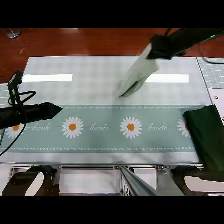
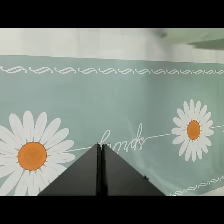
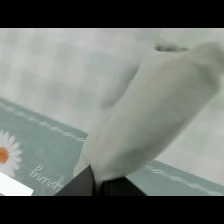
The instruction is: Fold the shirts.
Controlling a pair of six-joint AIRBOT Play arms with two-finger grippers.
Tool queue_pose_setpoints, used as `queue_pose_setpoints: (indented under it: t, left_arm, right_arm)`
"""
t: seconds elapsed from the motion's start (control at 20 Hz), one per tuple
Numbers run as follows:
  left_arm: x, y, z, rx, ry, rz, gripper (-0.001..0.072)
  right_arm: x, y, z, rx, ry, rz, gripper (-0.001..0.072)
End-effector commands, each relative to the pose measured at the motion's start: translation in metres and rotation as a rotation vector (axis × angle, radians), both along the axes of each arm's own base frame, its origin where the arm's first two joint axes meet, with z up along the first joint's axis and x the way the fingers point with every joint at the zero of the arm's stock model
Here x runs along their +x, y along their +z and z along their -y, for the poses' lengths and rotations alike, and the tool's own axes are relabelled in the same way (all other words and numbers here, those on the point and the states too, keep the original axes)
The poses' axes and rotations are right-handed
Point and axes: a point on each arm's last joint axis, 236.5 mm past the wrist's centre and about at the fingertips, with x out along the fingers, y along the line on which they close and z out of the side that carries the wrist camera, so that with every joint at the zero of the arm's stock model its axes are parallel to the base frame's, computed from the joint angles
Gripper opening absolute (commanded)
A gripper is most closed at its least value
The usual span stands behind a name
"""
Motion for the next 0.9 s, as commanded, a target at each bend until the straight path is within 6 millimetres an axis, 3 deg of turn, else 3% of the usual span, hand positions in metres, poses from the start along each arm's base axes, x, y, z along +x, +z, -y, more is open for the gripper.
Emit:
queue_pose_setpoints:
  t: [0.0, 0.1, 0.3, 0.45, 0.6, 0.7, 0.75, 0.8, 0.85]
  left_arm:
    - [0.000, 0.000, 0.000, 0.000, -0.001, -0.001, 0.0026]
    - [0.000, 0.000, 0.000, 0.000, -0.001, 0.000, 0.0025]
    - [0.001, 0.000, 0.000, 0.000, 0.001, 0.002, 0.0026]
    - [0.006, 0.002, -0.002, 0.002, 0.017, 0.024, 0.0025]
    - [0.012, 0.005, -0.005, 0.003, 0.035, 0.048, 0.0025]
    - [0.013, 0.006, -0.005, 0.003, 0.037, 0.050, 0.0025]
    - [0.013, 0.006, -0.005, 0.003, 0.037, 0.051, 0.0026]
    - [0.013, 0.006, -0.005, 0.003, 0.037, 0.051, 0.0025]
    - [0.013, 0.006, -0.005, 0.003, 0.037, 0.051, 0.0025]
  right_arm:
    - [-0.023, 0.039, 0.081, -0.067, -0.216, -0.011, 0.0016]
    - [-0.045, 0.052, 0.129, -0.073, -0.337, -0.037, 0.0016]
    - [-0.096, 0.068, 0.208, -0.095, -0.557, -0.079, 0.0016]
    - [-0.144, 0.060, 0.263, -0.168, -0.750, -0.104, 0.0016]
    - [-0.223, 0.013, 0.300, -0.241, -0.962, -0.260, 0.0016]
    - [-0.289, -0.028, 0.315, -0.309, -1.121, -0.409, 0.0017]
    - [-0.331, -0.048, 0.324, -0.376, -1.228, -0.505, 0.0017]
    - [-0.368, -0.063, 0.327, -0.429, -1.324, -0.597, 0.0018]
    - [-0.391, -0.080, 0.323, -0.427, -1.415, -0.665, 0.0039]
